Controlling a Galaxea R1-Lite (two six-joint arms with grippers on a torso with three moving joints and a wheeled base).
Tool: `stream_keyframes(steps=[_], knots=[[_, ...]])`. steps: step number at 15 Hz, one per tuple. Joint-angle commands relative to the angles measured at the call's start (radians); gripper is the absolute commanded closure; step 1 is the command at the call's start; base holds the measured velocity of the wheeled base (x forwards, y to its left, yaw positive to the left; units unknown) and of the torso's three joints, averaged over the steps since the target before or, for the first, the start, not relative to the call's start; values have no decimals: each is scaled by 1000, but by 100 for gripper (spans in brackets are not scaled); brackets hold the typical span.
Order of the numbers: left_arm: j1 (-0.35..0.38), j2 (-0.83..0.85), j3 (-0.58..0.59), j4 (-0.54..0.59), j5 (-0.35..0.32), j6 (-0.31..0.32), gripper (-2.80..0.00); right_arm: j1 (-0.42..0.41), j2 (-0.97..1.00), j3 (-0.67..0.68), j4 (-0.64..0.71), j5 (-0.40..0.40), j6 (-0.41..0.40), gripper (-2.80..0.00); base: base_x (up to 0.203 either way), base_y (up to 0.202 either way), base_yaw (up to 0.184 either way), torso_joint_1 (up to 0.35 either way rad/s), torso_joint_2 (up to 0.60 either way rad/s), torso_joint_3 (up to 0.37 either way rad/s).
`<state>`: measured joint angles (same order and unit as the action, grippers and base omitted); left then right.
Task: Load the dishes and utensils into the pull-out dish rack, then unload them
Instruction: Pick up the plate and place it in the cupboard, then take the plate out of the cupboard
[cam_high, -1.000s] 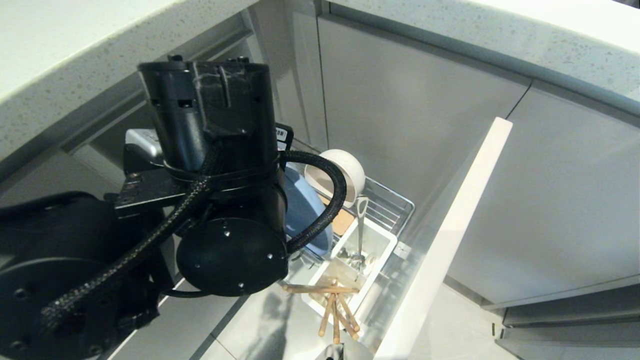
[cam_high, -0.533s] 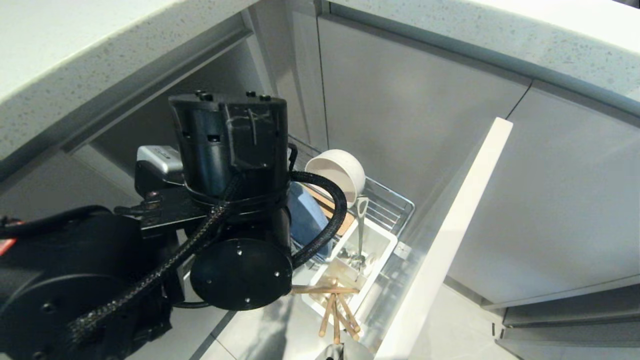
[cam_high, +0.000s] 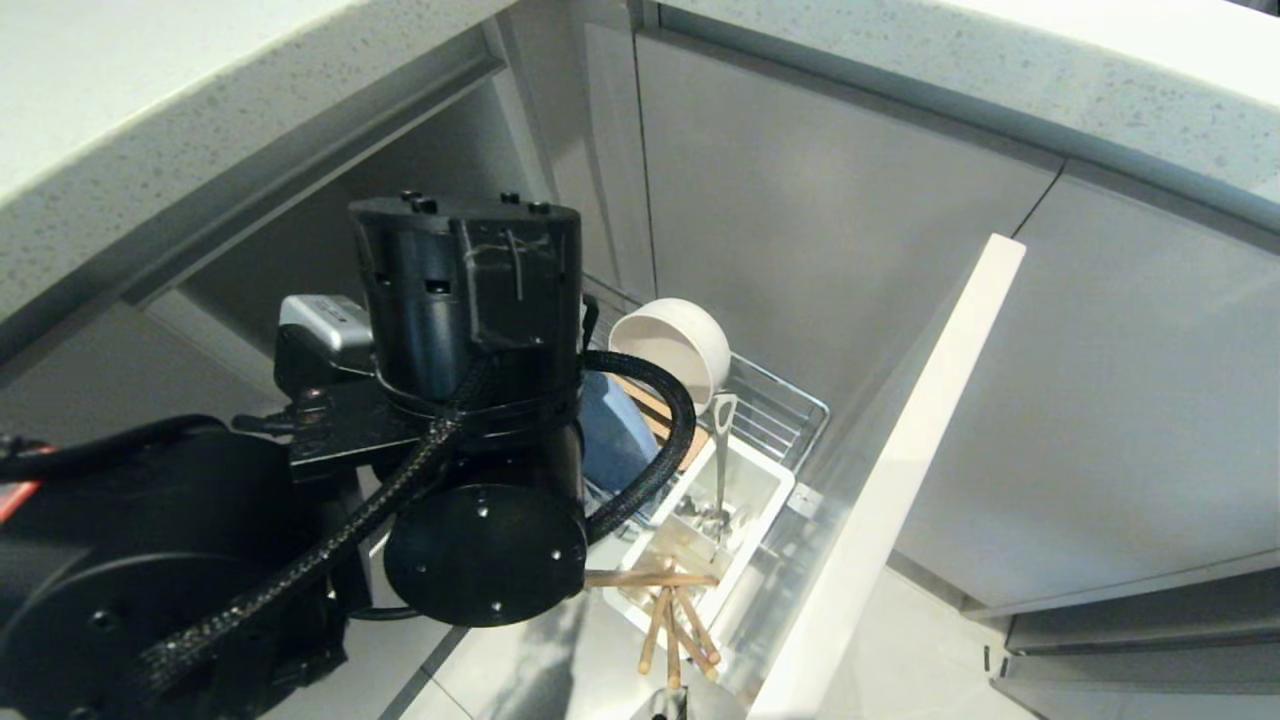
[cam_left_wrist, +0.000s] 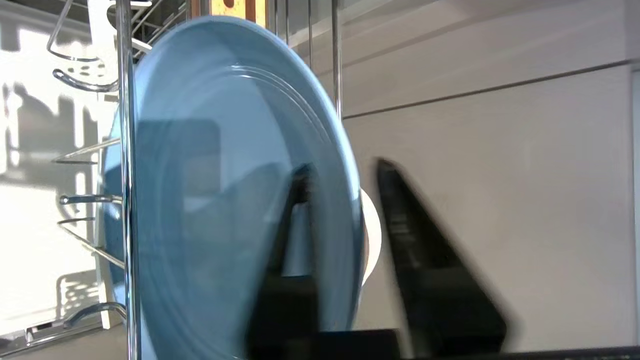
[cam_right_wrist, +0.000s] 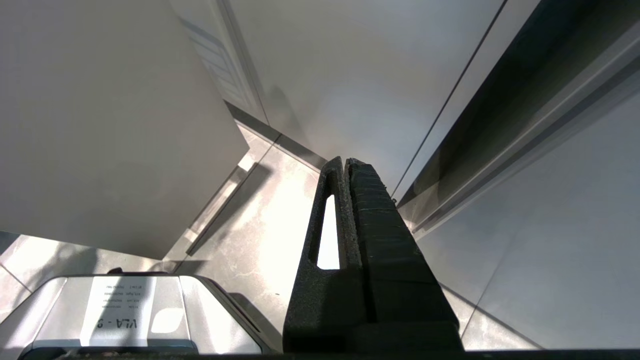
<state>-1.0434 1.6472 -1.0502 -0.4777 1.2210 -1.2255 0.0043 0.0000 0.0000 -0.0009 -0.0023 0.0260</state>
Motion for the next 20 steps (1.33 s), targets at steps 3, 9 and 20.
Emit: stream_keyframes(steps=[3, 9, 20], knots=[[-1, -1, -2, -1, 8, 1, -280, 0, 0, 2, -1, 0, 0, 0, 0, 0, 0, 0, 0, 0], [-33, -46, -41, 85, 1, -1, -280, 0, 0, 2, 1, -1, 0, 0, 0, 0, 0, 0, 0, 0], [-121, -87, -254, 509, 3, 8, 0, 0, 0, 1, -1, -1, 0, 0, 0, 0, 0, 0, 0, 0]])
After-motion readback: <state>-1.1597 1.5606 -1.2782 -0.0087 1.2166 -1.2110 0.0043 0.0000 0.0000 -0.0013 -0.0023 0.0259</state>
